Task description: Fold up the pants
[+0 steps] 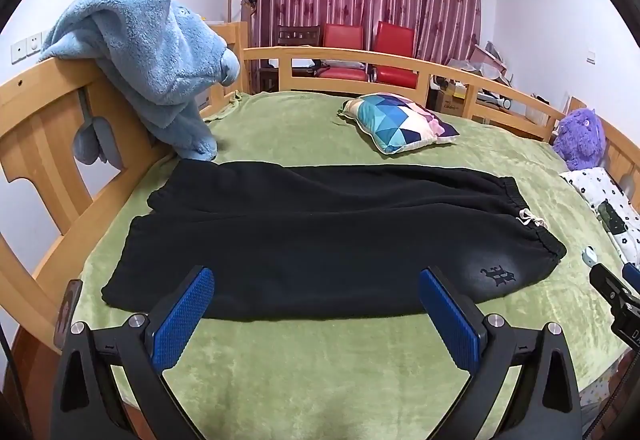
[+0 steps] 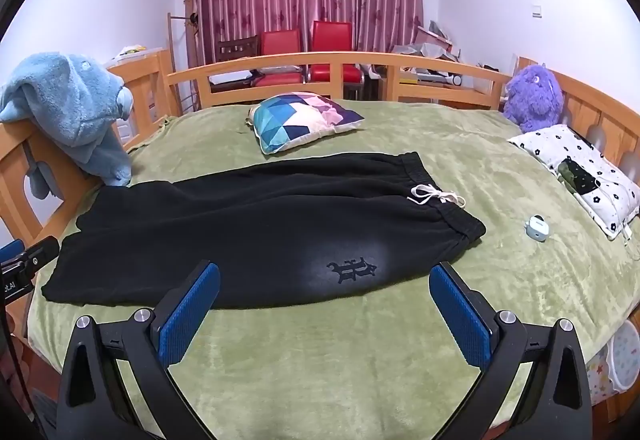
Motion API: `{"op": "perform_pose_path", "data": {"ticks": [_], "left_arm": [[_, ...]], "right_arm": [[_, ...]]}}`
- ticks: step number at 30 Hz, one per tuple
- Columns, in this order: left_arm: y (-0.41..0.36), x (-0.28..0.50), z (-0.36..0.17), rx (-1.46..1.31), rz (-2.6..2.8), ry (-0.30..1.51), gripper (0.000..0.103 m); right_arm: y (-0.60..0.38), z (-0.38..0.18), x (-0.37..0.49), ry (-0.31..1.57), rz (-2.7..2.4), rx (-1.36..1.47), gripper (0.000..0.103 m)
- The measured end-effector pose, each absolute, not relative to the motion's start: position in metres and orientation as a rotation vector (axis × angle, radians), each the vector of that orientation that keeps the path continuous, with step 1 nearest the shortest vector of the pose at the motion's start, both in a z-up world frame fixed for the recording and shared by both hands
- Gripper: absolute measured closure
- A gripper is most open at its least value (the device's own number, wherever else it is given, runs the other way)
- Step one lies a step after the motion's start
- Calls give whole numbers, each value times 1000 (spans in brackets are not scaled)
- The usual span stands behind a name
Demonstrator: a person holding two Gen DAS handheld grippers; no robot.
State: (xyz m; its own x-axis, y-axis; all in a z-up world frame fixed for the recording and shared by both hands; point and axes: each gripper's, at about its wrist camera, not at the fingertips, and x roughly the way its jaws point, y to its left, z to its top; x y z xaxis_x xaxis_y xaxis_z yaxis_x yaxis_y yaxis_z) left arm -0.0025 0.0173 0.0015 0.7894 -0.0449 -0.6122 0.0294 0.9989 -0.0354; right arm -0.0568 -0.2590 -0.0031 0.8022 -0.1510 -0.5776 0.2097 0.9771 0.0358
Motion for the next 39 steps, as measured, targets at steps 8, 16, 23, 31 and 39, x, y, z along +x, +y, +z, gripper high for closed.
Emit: {"op": "perform_pose_path", "data": {"ticks": [8,16,23,31,39], "left_arm": [[16,-3,2,-27,-44,660,0],[15,-4,1,-28,-45,662,0],[14,-4,0,-30,-48,663,0],[13,-4,0,-31,-50,664,0],[11,-5,0,-32,-51,665,0]], "right_arm": [[-258,-2,-56,610,-193,100,0],[-258,-2,-57,609,-192,100,0],[-259,-2,-57,609,-191,103,0],[-257,-2,-57,608,-194,104,0],[-257,0,-57,606,-194,108,0]]}}
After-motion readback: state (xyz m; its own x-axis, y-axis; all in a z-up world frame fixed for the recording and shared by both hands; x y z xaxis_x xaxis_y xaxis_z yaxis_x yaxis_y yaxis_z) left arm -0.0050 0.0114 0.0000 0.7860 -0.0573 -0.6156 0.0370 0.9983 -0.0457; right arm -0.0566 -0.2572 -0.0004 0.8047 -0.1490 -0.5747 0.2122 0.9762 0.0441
